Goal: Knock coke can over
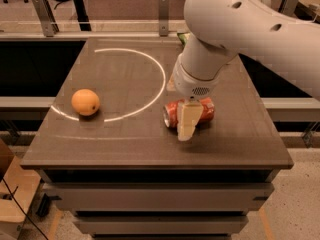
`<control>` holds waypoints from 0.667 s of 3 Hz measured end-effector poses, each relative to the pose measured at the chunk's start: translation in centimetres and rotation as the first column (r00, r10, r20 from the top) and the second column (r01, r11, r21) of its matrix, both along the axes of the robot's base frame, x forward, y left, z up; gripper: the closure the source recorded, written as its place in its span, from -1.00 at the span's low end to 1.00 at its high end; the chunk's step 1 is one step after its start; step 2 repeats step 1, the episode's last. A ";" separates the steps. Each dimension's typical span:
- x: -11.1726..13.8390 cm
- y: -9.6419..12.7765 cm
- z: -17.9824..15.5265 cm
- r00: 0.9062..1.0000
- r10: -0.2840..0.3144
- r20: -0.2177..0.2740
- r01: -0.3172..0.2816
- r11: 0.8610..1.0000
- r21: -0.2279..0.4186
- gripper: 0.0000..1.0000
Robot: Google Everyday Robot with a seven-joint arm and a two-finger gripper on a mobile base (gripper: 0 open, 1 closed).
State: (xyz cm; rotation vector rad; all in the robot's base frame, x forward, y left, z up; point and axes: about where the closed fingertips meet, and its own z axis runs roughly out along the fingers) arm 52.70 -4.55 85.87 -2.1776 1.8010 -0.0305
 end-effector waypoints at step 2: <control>0.0 0.0 0.0 1.000 0.000 0.000 0.000 1.000 0.000 -1.00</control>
Offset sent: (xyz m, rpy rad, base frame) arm 0.0000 0.0000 0.0000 0.0000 0.0000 0.0000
